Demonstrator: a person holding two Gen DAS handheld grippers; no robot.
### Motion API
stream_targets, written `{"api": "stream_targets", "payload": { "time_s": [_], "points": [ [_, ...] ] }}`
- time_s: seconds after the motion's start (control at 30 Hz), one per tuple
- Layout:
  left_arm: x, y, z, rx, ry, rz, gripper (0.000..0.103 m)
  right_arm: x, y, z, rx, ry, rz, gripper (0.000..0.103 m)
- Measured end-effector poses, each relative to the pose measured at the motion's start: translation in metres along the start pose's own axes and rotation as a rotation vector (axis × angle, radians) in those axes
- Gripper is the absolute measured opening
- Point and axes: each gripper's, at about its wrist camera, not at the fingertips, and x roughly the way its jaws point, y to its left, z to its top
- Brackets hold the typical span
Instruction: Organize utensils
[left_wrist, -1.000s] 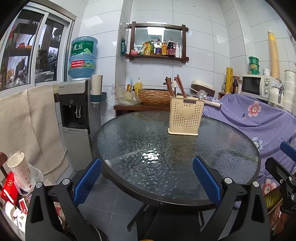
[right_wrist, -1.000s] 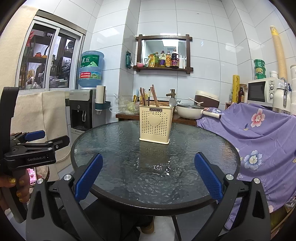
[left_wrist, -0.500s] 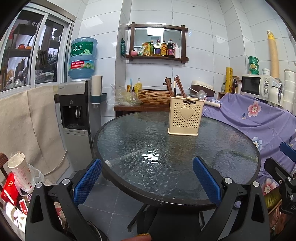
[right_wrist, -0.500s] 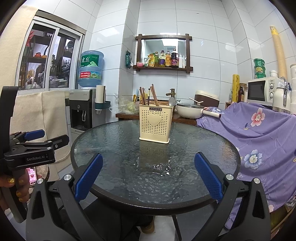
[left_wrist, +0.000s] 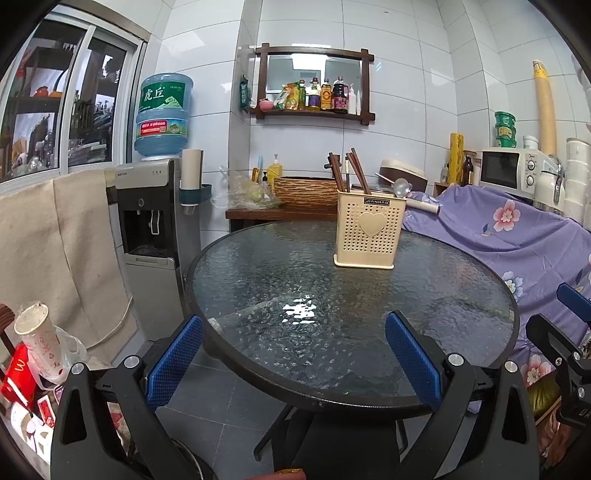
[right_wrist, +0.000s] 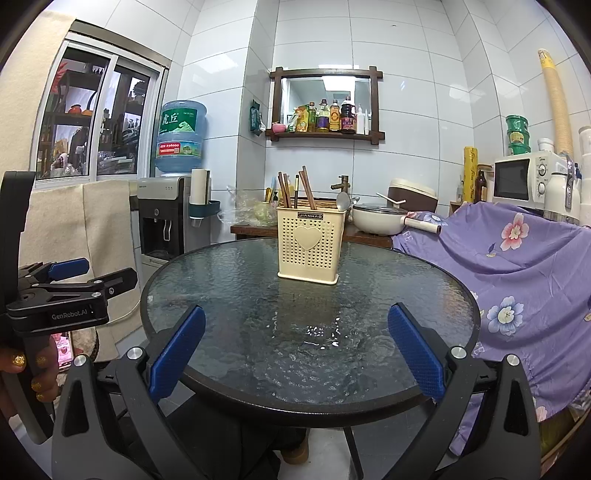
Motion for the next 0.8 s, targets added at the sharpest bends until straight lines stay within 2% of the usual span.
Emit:
{"api": "stream_targets", "payload": {
  "time_s": [0.8],
  "points": [
    [-0.0056,-0.0006,0.0015,-0.011,-0.030,0.027,0.097,0.0006,-0.0007,-0.0014,0.007,0.000,0.001,0.097]
  ]
}}
